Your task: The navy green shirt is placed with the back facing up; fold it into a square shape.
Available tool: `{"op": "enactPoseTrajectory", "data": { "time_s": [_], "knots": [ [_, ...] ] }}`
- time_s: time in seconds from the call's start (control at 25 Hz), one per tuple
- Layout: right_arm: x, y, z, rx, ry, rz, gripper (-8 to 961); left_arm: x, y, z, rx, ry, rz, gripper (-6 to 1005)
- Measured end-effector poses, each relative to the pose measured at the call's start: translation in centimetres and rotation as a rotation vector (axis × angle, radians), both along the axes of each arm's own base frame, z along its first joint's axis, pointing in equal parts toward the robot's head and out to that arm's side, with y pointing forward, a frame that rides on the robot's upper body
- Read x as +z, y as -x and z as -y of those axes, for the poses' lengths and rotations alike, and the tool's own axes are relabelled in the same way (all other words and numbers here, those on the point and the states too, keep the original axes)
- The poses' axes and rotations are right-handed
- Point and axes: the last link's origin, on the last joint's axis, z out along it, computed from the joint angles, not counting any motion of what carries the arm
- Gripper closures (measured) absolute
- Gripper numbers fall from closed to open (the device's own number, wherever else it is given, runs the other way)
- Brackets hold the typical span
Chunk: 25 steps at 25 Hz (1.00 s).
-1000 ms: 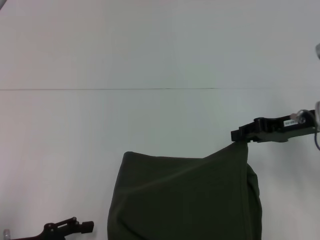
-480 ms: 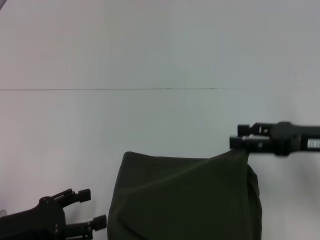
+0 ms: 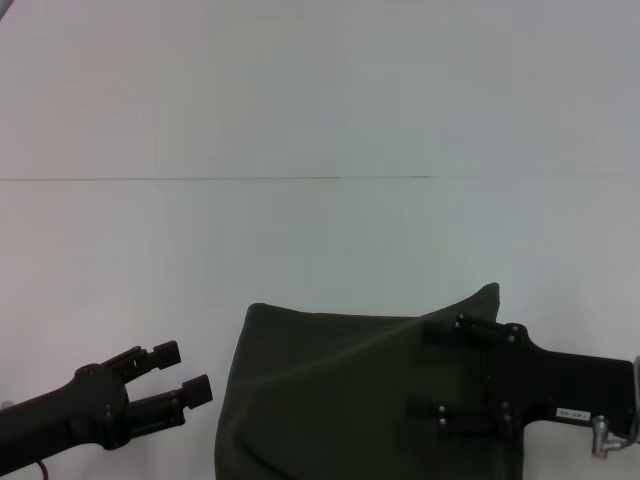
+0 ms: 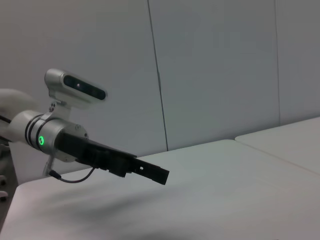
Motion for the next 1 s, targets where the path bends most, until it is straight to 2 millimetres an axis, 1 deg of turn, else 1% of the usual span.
{"op": "enactPoseTrajectory", "data": {
  "time_s": [0.04, 0.24, 0.32, 0.6, 0.76, 0.88, 1.0],
  "knots": [
    [-0.4, -0.2, 0.2, 0.014, -0.017, 0.004, 22, 0.1, 0.0, 0.0, 0.004, -0.004, 0.004, 50],
    [-2.2, -0.7, 0.7, 0.04, -0.061, 0.029, 25, 0.2, 0.1, -0.1, 0.012, -0.014, 0.01, 49],
    [-2.6, -0.9, 0.6, 0.039, -0.066, 0.049, 28, 0.1, 0.0, -0.1, 0.014, -0.014, 0.011, 49],
    [-2.4, -1.9, 0.1, -0.03, -0.068, 0.091, 40, 0.0, -0.1, -0.3, 0.016, -0.013, 0.012, 48],
    [-2.9, -2.8, 0.0, -0.053, -0.052, 0.169, 47, -0.1, -0.3, -0.6, 0.013, -0.012, 0.014, 48],
    [-3.3, -3.5, 0.4, -0.066, -0.047, 0.202, 52, -0.3, -0.5, -0.7, 0.011, -0.008, 0.019, 48],
    [-3.3, -4.2, 0.8, -0.089, -0.053, 0.21, 58, -0.4, -0.5, -0.8, 0.013, -0.008, 0.019, 48]
  ]
}}
